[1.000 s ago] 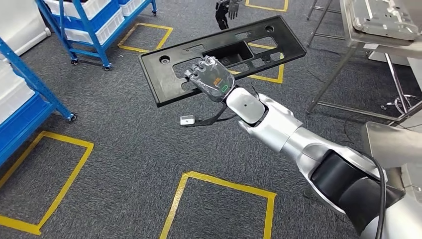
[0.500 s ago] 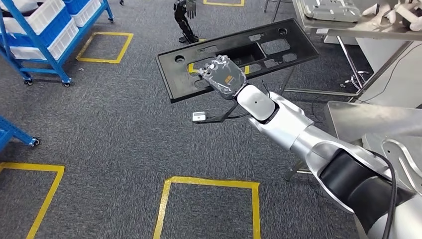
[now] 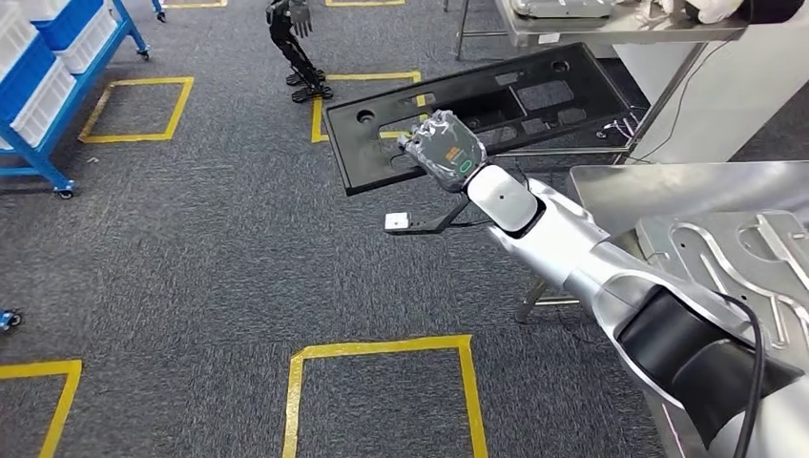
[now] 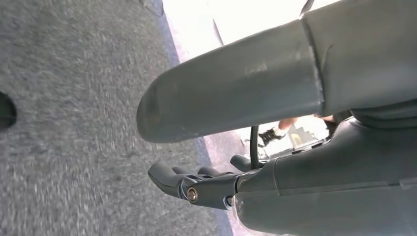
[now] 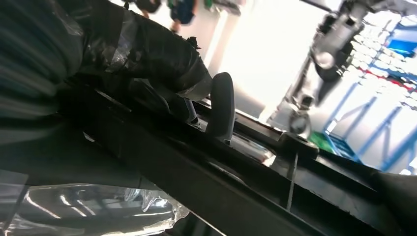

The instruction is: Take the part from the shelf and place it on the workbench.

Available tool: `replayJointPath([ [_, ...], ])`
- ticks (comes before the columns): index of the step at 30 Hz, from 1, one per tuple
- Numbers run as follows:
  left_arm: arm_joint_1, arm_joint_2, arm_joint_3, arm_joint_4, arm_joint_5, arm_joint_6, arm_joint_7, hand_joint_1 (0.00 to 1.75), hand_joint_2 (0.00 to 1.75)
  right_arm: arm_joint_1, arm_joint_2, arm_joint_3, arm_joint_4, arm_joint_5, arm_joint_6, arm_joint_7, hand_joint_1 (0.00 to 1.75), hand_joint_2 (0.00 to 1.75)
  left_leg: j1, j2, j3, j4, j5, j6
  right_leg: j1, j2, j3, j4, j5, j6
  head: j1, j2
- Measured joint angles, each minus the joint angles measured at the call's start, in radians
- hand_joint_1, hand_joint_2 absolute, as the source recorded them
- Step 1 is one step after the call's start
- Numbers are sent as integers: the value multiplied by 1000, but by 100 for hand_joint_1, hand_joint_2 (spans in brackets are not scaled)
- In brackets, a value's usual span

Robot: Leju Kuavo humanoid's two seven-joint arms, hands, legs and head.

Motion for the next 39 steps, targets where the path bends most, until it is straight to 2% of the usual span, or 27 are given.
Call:
replayJointPath([
  [1,0,-1,1,0,0,0,-1,0,0,2,-1,0,4,2,-3,1,175,175,3,1,3,1,-5,-6,0,11,2,-2,0,-7,0,0],
  [3,0,-4,2,0,0,0,-2,0,0,5,-3,-2,8,5,-8,3,175,175,10,-33,-9,38,-35,-13,-2,32,7,-7,1,-22,0,0],
  [5,5,-7,5,0,0,0,-2,0,0,8,-2,-2,12,8,-11,4,175,175,13,-82,-64,155,-94,-13,-1,54,10,-9,1,-33,0,0],
  [6,7,-8,6,0,0,0,-2,0,0,11,-2,-2,14,9,-11,5,175,175,13,-92,-101,225,-120,-12,1,66,11,-9,1,-36,0,0],
  [7,9,-8,7,0,0,0,-2,0,0,16,-2,-2,15,10,-11,4,175,175,12,-96,-131,278,-132,-11,4,80,11,-8,0,-37,0,0],
  [8,10,-9,7,0,0,1,-2,0,0,20,-2,-2,17,10,-11,4,175,175,11,-99,-148,296,-124,-8,6,95,12,-7,0,-38,0,0],
  [9,11,-9,8,0,0,1,-2,0,0,22,-2,-2,18,10,-11,4,175,175,11,-102,-145,274,-96,-4,8,109,13,-6,0,-38,0,0],
  [10,11,-9,8,0,0,1,-2,0,0,23,-2,-2,19,10,-11,4,175,175,10,-110,-125,216,-54,2,8,124,14,-4,-1,-38,0,0],
  [12,11,-8,10,0,0,1,-2,0,0,24,-2,-2,20,10,-11,5,175,175,10,-158,-73,84,11,12,7,150,11,1,-2,-34,0,0],
  [14,11,-7,12,0,0,1,-2,0,0,25,-2,-2,22,10,-12,4,175,175,9,-190,-48,25,25,15,1,175,4,2,0,-24,0,0],
  [16,10,-7,14,0,0,2,-2,0,0,29,-5,-3,24,10,-11,4,175,175,8,-172,-41,13,28,19,-4,199,-1,-3,6,-9,0,0],
  [17,8,-7,14,0,0,2,-2,0,0,30,-7,-3,24,10,-10,5,175,175,9,-159,-37,4,33,24,-3,194,-5,-1,4,-4,1,0],
  [18,7,-8,15,0,-1,2,-2,0,0,29,-9,-4,25,11,-7,5,175,175,10,-146,-33,-7,38,29,-1,173,-14,15,-8,1,1,0],
  [20,7,-8,15,0,-2,2,-3,0,0,27,-9,-6,26,13,1,9,175,175,10,-120,-27,-19,43,36,1,106,-57,106,-61,8,1,0],
  [21,8,-8,15,0,-2,2,-3,0,0,28,-8,-6,28,14,5,11,175,175,9,-108,-26,-20,43,38,-1,84,-86,169,-91,11,1,0],
  [22,9,-8,15,0,-2,2,-3,0,0,30,-8,-7,30,15,7,13,175,175,8,-96,-26,-19,41,38,-5,72,-112,222,-109,15,1,0],
  [23,10,-8,15,0,-3,2,-3,0,0,32,-8,-7,32,15,9,15,175,175,8,-84,-25,-18,38,37,-9,66,-123,245,-109,18,1,0],
  [24,10,-9,15,0,-4,2,-3,0,0,34,-8,-7,35,15,9,15,175,175,9,-72,-24,-16,35,36,-13,60,-117,232,-92,22,1,0],
  [25,10,-9,15,0,-5,2,-3,0,0,34,-8,-7,37,15,10,16,175,175,9,-59,-22,-13,31,33,-16,50,-92,184,-61,25,1,0],
  [27,11,-11,15,1,-6,2,-3,0,0,32,-8,-7,39,15,10,16,175,175,8,-39,-19,-6,21,24,-14,10,-26,56,-9,26,2,0],
  [29,11,-11,16,1,-3,2,-3,0,0,30,-7,-7,41,16,14,17,175,175,3,-21,-14,-1,12,12,-5,-10,5,-3,0,15,1,0],
  [31,10,-11,16,1,-1,2,-2,0,0,32,-7,-8,43,17,20,19,175,175,2,-1,-7,-2,6,1,0,11,7,-6,-2,-1,1,0],
  [33,8,-11,16,1,-1,2,-2,0,0,33,-6,-13,45,18,25,20,175,175,7,-16,-8,19,-14,-8,-3,31,14,-11,-1,-15,1,0],
  [35,9,-11,17,1,-1,1,-2,0,0,33,-3,-18,46,19,26,20,175,175,11,-64,-47,109,-65,-11,-6,49,21,-15,-1,-27,1,0],
  [37,14,-11,17,1,-1,0,-2,0,0,37,0,-20,49,19,28,20,175,175,11,-91,-115,239,-113,-10,-3,73,23,-15,-3,-33,1,0],
  [38,16,-11,17,1,-1,-1,-2,0,0,41,1,-20,52,17,29,20,175,175,11,-95,-139,275,-116,-9,-1,87,24,-15,-3,-34,1,0],
  [39,18,-11,17,1,-1,-1,-2,0,0,46,2,-21,54,16,29,20,175,175,11,-98,-147,278,-99,-7,0,101,25,-14,-3,-34,1,0],
])
